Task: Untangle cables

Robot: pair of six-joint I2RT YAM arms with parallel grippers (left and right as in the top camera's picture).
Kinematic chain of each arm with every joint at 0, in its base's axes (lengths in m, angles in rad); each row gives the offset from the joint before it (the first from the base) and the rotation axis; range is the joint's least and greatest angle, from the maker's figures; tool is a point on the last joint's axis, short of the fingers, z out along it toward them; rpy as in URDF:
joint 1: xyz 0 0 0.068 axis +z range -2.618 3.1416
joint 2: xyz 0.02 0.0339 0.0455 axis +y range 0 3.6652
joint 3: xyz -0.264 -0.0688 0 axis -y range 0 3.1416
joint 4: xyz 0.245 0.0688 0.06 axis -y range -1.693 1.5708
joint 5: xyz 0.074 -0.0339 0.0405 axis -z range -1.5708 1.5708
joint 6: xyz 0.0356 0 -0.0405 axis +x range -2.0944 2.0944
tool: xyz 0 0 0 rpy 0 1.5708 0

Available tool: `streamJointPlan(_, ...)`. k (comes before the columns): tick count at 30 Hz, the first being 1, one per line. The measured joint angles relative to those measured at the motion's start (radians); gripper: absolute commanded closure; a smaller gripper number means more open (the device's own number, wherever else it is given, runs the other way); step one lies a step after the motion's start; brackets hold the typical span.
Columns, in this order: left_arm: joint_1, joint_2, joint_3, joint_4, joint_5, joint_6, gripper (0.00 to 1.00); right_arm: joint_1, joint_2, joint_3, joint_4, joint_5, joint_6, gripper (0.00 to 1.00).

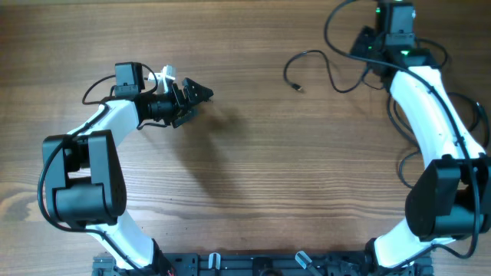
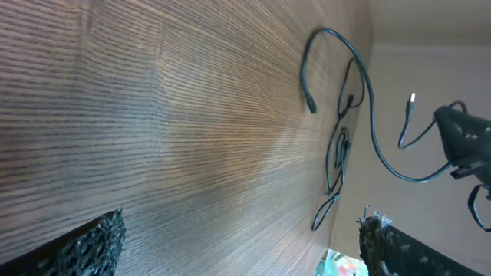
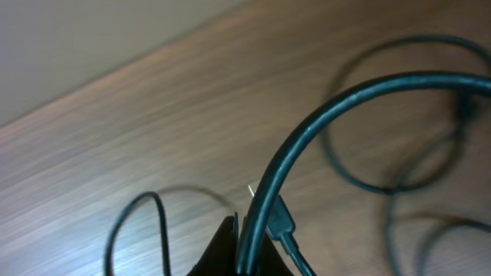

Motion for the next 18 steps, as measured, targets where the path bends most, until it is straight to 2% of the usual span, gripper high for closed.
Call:
streamJointPlan(9, 0.0, 0.0, 0.0, 0.0, -0.011, 0.0, 0.0, -0.137, 0.0, 0.0, -0.105, 0.225, 0.032, 0.96)
streamJointPlan(18, 0.0, 0.0, 0.0, 0.0, -0.029, 0.0, 0.0, -0.194, 0.0, 0.0, -0.109, 0.222, 0.032, 0.95)
